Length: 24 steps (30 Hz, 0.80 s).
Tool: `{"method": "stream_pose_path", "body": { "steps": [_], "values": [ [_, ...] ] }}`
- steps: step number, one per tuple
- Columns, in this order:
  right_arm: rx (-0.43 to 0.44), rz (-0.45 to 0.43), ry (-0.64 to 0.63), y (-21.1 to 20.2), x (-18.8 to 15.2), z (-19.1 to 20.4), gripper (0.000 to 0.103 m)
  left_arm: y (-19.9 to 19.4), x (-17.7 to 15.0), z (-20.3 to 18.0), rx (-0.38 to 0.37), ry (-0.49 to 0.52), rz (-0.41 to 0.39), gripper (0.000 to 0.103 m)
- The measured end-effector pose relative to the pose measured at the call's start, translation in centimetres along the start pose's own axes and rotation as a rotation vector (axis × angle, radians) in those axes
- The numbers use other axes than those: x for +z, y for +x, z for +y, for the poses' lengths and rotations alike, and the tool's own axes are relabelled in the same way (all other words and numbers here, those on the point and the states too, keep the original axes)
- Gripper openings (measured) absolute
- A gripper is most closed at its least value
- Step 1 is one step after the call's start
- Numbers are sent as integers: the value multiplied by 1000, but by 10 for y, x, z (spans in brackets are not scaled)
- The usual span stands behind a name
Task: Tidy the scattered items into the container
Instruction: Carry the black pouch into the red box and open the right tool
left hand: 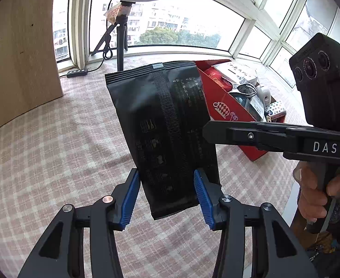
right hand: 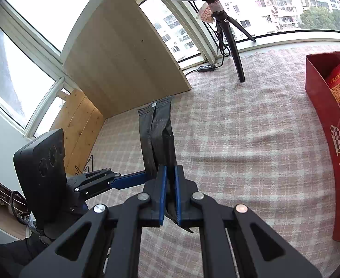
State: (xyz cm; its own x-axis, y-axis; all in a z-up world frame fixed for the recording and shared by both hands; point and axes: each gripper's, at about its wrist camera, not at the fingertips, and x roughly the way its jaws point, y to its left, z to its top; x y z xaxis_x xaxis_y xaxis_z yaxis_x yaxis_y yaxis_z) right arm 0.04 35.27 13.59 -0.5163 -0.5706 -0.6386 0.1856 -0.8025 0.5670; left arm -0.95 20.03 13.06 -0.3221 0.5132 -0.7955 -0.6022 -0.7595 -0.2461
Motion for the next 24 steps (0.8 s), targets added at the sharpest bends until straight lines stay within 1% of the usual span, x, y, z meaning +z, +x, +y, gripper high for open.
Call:
{"method": "stream_pose_path", "body": {
  "steps": [5, 11, 13, 17, 19, 20, 21, 22, 23, 24],
  "values": [
    [-82, -116, 39, -56, 1, -32, 7, 19, 35, -53, -50, 116, 1, 45],
    [-185, -238, 116, -128, -1, -84, 7, 50, 72, -125, -126, 242, -9, 45],
    [-220, -268, 143, -148, -1, -102, 7, 62, 83, -146, -150, 263, -1, 45],
    [-294, -310, 170, -175, 3, -129, 7, 87, 104, -174, -195, 262, 10, 45],
    [-355, -310, 139, -181, 9, -134, 7, 100, 110, -183, -223, 246, 20, 46],
    [-390, -306, 116, -183, 12, -136, 7, 110, 112, -185, -244, 238, 48, 49],
    [-436, -298, 93, -183, 15, -139, 8, 121, 113, -185, -261, 226, 93, 50],
    [-508, -290, 75, -182, 17, -142, 8, 129, 111, -186, -254, 216, 133, 47],
    [-582, -301, 75, -183, 17, -145, 9, 131, 107, -187, -236, 219, 148, 41],
    [-611, -317, 90, -186, 16, -149, 10, 127, 103, -185, -223, 238, 134, 40]
  ]
}}
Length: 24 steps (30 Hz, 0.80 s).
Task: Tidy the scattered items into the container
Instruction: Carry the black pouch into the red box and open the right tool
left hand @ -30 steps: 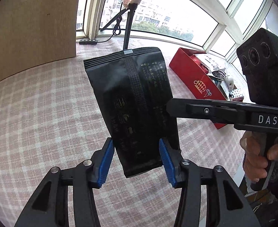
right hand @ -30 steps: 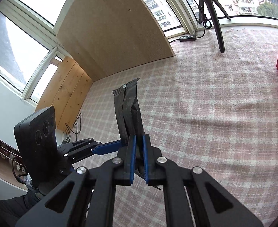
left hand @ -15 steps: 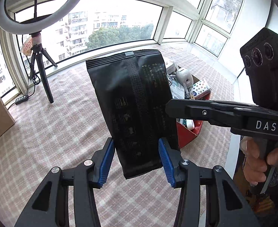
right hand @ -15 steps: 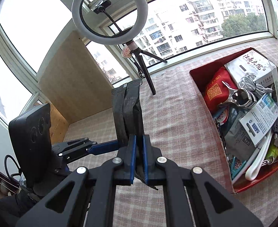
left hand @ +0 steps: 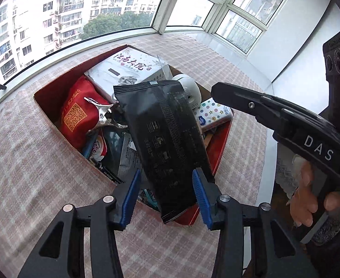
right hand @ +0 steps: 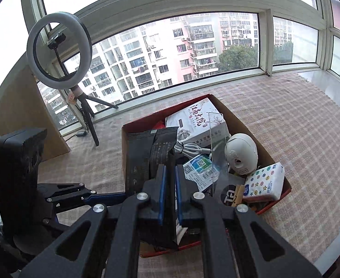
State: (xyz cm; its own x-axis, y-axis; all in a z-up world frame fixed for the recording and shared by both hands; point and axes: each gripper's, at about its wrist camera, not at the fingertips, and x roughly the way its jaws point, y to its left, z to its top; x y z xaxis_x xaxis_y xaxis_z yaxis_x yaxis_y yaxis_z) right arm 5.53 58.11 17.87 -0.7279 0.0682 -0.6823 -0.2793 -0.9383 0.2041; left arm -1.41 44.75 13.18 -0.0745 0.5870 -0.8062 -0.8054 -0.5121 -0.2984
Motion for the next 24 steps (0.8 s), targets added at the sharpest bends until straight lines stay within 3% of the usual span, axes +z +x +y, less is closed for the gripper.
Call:
{"method": "stream_pose_path", "body": {
  "steps": [4, 10, 21, 24],
  "values": [
    [49, -41, 60, -11, -11, -12, 10, -24, -18, 8, 65, 51, -52, 41],
    [49, 17, 74, 1, -31, -8, 10, -51, -32, 30, 78, 8, -82, 41],
    [46, 181, 114, 24, -67, -16, 11, -54, -55, 33, 65, 2, -57, 41],
    [71, 185, 130, 26, -70, -17, 10, -56, -54, 31, 61, 4, -61, 41]
  ]
}}
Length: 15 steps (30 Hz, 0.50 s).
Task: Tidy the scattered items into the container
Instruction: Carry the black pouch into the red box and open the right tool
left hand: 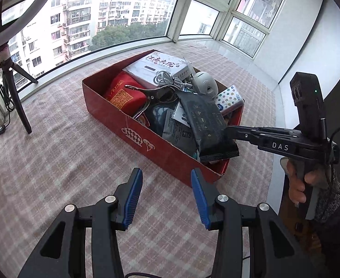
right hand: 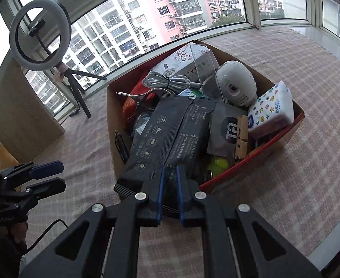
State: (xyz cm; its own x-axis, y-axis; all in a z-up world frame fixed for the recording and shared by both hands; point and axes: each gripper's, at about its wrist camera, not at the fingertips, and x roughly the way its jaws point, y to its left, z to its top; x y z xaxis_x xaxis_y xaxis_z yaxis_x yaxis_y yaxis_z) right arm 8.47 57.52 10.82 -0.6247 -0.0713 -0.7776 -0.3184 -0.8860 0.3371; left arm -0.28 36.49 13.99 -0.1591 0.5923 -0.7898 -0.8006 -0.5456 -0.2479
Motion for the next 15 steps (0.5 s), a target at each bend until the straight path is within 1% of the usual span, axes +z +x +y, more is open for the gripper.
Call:
{"method": "stream_pose_path", "body": {
  "steps": [4, 6, 8, 12, 15],
  "values": [
    [38, 35, 2, 15, 6, 4, 10, -3, 1, -2, 0, 1, -9, 41],
    [34, 65, 9, 29, 5, 5, 10, -5, 1, -2, -1, -2, -11, 41],
    [25, 77, 19, 39, 3, 6, 10, -8, 0, -2, 7, 3, -14, 40],
    [37, 43, 15, 33, 1, 12, 10, -16, -2, -1, 20, 5, -25, 41],
    [19, 14, -7, 22, 1, 18, 10, -16, -3, -1, 32, 2, -26, 41]
  ]
}}
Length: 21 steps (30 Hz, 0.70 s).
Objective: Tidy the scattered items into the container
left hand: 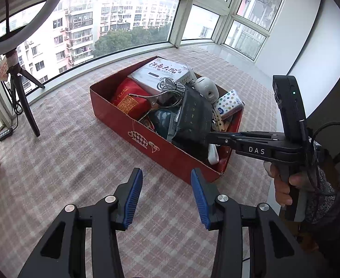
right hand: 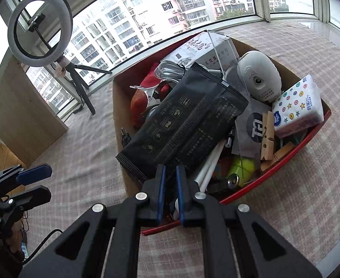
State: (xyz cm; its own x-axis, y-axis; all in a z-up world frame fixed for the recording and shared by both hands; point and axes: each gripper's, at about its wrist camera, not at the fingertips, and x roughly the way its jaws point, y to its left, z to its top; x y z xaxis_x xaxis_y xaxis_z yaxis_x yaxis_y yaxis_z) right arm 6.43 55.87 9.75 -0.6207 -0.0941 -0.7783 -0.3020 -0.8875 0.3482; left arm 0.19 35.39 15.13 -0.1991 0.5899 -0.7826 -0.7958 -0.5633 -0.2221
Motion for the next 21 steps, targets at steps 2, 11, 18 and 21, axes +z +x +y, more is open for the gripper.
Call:
{"method": "stream_pose_path", "body": {
  "steps": [2, 11, 18, 21],
  "values": [
    [-13, -21, -10, -9, 0, 4, 12, 0, 0, 0, 3, -5, 0, 41],
    [-174, -155, -86, -62, -1, 27, 52, -16, 9, -19, 47, 35, -45, 41],
    [-225, -219, -99, -101, -4, 39, 55, -32, 21, -43, 67, 65, -92, 43],
    [-247, -239, -105, -114, -9, 44, 56, -38, 21, -55, 75, 94, -106, 53]
  ]
}}
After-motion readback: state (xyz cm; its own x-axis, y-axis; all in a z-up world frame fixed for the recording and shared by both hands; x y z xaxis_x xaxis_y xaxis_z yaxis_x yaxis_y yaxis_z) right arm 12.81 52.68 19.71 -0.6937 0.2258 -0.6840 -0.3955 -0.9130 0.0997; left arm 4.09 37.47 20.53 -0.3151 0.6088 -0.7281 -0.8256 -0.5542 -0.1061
